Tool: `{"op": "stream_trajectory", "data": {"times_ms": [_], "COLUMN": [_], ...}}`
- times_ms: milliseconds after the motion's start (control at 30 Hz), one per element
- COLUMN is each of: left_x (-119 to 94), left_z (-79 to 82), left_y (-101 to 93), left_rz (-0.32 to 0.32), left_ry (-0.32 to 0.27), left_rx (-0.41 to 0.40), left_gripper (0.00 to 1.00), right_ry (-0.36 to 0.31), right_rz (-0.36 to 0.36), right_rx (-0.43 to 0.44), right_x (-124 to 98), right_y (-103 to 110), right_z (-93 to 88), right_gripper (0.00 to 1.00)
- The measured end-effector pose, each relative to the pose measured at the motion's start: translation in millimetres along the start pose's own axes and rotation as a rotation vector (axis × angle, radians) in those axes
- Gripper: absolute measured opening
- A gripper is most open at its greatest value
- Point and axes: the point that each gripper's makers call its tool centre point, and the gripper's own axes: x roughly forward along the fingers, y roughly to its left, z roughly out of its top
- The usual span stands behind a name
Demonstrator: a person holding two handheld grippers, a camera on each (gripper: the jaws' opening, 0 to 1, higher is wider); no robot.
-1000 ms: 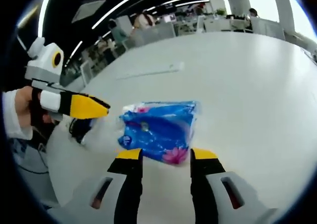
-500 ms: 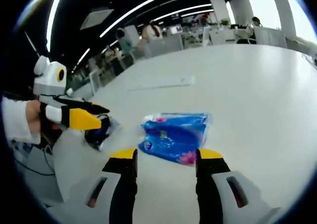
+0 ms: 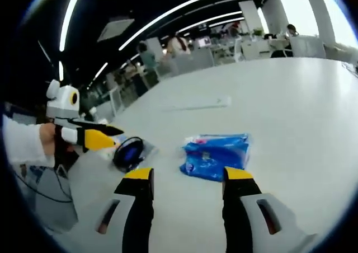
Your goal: Arrange the tabletop items into an orderly group along one side of the table until the central work area is clear of visible clutter.
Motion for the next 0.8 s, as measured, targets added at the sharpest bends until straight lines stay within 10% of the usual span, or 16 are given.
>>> {"op": "stream_trajectory", "data": {"times_ms": [800], "left_x": [2], "left_z": [-43.7], "left_y": [30.1], "left_rz": [0.076], "left_ry": [0.092], "left_rx": [-0.024], "left_gripper": [0.67], "right_ry": [-0.004], "right_rz": [0.020], "right_rx": [0.022], "right_x": [-21], "right_y": [15], "right_z": [-7.0], "right_gripper": [0.44]}}
